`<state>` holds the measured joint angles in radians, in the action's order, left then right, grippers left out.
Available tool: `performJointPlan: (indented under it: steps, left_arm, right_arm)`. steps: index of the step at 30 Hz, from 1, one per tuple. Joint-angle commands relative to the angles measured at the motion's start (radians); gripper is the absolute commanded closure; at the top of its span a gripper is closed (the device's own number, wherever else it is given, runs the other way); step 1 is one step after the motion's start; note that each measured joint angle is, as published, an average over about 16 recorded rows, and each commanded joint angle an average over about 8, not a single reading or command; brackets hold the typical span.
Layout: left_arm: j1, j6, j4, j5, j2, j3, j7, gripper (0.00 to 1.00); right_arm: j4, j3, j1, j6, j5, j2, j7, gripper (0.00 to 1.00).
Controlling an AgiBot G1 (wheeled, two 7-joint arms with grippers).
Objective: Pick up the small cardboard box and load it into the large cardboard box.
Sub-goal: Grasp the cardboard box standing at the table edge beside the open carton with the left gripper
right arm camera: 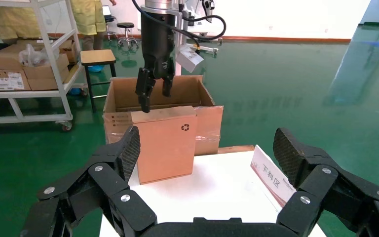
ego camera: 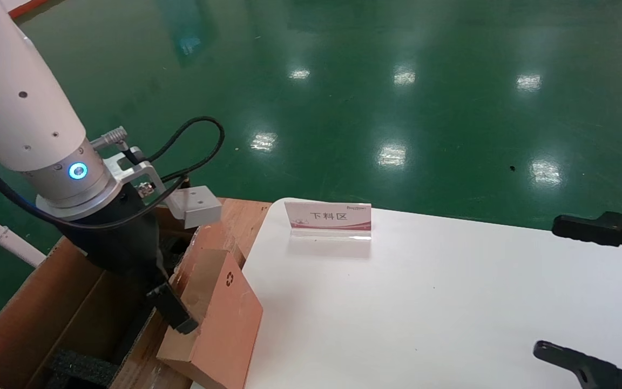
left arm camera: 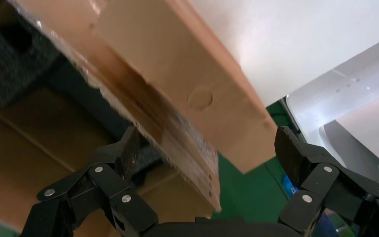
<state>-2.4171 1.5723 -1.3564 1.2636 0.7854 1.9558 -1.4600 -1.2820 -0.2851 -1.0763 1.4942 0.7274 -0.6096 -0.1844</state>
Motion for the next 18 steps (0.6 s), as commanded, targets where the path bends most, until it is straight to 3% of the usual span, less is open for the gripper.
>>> performJointPlan:
  steps: [1, 8, 18]
  left_arm:
    - [-0.026, -0.005, 0.0, -0.017, 0.019, 0.054, -0.027, 0.0]
    - [-0.037, -0.047, 0.001, -0.034, 0.012, 0.113, -0.053, 0.0]
    - [-0.026, -0.125, -0.001, -0.029, -0.019, 0.11, -0.031, 0.0]
  right_arm:
    - [0.0, 0.0, 0.0, 0.0, 0.0, 0.0, 0.0, 0.0]
    - [0.0, -0.001, 0.0, 0.0, 0.0, 0.0, 0.0, 0.0]
    - [0.0, -0.001, 0.0, -0.001, -0.001, 0.001, 0.001, 0.0]
